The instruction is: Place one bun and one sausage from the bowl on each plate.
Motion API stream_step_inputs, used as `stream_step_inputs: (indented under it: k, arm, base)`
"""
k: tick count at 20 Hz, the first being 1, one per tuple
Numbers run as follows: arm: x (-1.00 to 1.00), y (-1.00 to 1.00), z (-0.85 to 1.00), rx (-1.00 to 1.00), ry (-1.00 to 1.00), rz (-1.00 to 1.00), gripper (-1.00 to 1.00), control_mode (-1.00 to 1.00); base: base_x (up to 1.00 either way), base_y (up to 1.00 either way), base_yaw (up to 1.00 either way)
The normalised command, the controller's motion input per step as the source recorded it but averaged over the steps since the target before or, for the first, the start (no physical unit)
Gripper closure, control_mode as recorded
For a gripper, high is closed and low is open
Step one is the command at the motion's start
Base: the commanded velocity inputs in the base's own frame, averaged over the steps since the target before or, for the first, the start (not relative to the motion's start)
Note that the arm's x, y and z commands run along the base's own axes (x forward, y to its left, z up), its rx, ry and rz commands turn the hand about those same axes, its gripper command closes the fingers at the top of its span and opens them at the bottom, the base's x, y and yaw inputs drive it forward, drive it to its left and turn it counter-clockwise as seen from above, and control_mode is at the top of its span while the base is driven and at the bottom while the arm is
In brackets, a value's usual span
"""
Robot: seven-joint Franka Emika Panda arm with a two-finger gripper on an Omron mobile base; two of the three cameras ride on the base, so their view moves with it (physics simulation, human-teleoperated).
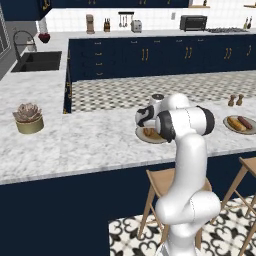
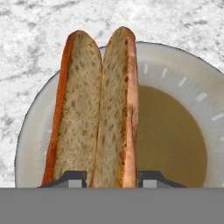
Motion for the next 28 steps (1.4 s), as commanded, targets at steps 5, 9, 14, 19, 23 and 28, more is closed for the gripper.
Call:
stream_step_inputs:
  k: [5,9,14,19,23,28]
  arm:
    - [-0.16,0.00,0.05,0.00,0.00,0.00,-1.00,-1.00]
    - [-0.58,0.00,0.44,0.00,-0.03,0.00,-1.00,-1.00]
    - [-0.94,0.03,0.70,0.00,-0.03,0.00,-1.00,-1.00]
    - [-0.82,0.00,0.65,0.00,0.00,0.00,-1.00,-1.00]
    - [-0.99,0.00,0.54,0.00,0.01,0.02,-1.00,-1.00]
    - [-0.64,-0.02,0.55,0.00,0.04,0.13,-1.00,-1.00]
  base:
    - [0.00,0.00,0.00]
    - [0.00,0.00,0.00]
    - [0.00,0.00,0.00]
    - [0.00,0.00,0.00]
    - [0.00,0.00,0.00]
    - [0.00,0.00,0.00]
